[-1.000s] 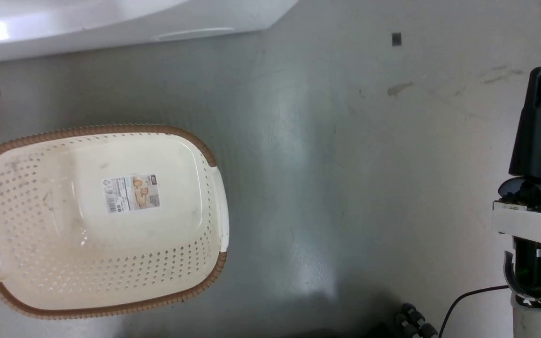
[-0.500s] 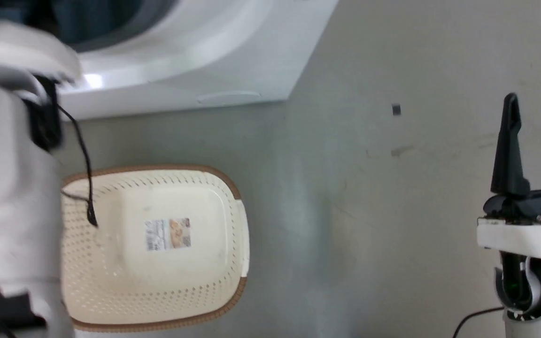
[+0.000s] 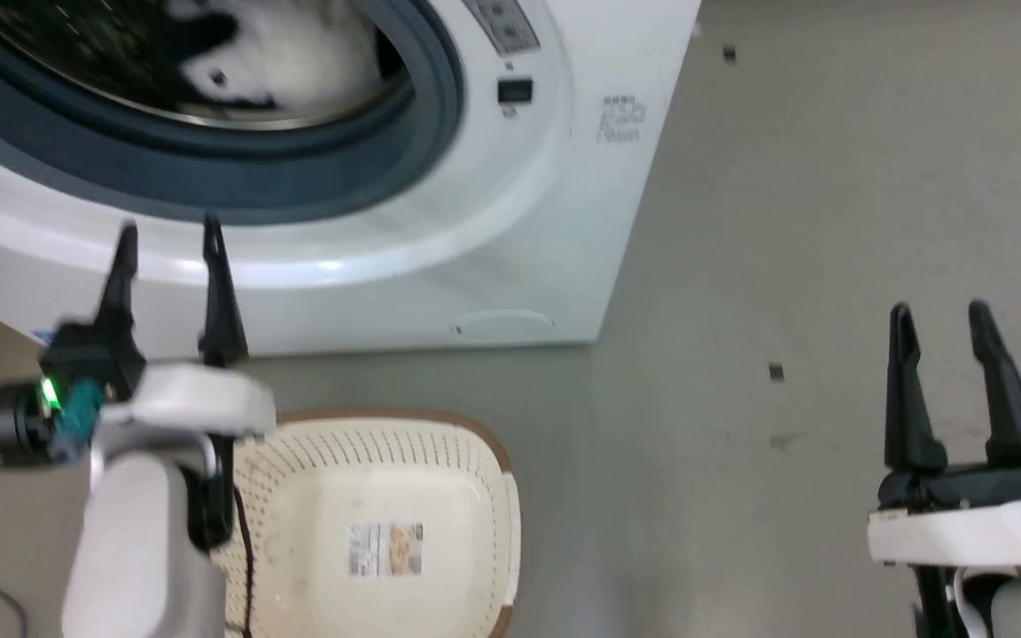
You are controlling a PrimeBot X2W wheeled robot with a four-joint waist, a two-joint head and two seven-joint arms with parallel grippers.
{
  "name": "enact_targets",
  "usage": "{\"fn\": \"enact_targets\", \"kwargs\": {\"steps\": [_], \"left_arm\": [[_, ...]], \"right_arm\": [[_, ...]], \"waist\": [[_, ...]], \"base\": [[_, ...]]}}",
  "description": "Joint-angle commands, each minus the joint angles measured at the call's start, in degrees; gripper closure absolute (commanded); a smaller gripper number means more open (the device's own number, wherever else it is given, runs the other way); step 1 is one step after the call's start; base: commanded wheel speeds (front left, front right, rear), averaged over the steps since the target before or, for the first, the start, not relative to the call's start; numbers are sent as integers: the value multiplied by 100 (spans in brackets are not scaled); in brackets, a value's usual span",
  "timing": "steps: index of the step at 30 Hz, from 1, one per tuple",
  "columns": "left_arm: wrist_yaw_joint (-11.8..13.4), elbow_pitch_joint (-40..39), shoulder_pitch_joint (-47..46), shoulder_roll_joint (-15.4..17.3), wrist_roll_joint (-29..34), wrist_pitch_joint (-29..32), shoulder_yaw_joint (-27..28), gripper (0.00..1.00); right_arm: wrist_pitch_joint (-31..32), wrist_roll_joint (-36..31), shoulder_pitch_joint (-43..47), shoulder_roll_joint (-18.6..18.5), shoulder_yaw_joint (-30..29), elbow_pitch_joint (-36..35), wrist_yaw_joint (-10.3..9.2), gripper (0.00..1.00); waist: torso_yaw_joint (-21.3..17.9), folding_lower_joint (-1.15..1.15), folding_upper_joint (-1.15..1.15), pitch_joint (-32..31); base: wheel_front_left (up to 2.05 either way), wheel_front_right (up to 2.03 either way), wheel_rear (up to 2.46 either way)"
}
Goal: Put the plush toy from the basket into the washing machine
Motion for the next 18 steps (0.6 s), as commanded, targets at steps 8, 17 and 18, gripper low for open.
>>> {"fn": "enact_targets", "kwargs": {"steps": [8, 17, 18], "left_arm": [[-91, -435, 1365, -236, 244, -24, -206, 0], [-217, -517, 2194, -354, 163, -24, -346, 0], [-217, -532, 2258, -360, 167, -24, -358, 0]], "right_arm": [[-25, -59, 726, -3, -113, 95, 3, 0], [-25, -95, 1232, -3, -97, 173, 3, 0], [-25, -103, 1264, -3, -92, 177, 3, 0]], "waist": [[338, 1, 0, -1161], [367, 1, 0, -1636], [360, 1, 0, -1663]], "base": [[0, 0, 0], [0, 0, 0], [0, 0, 0]]}}
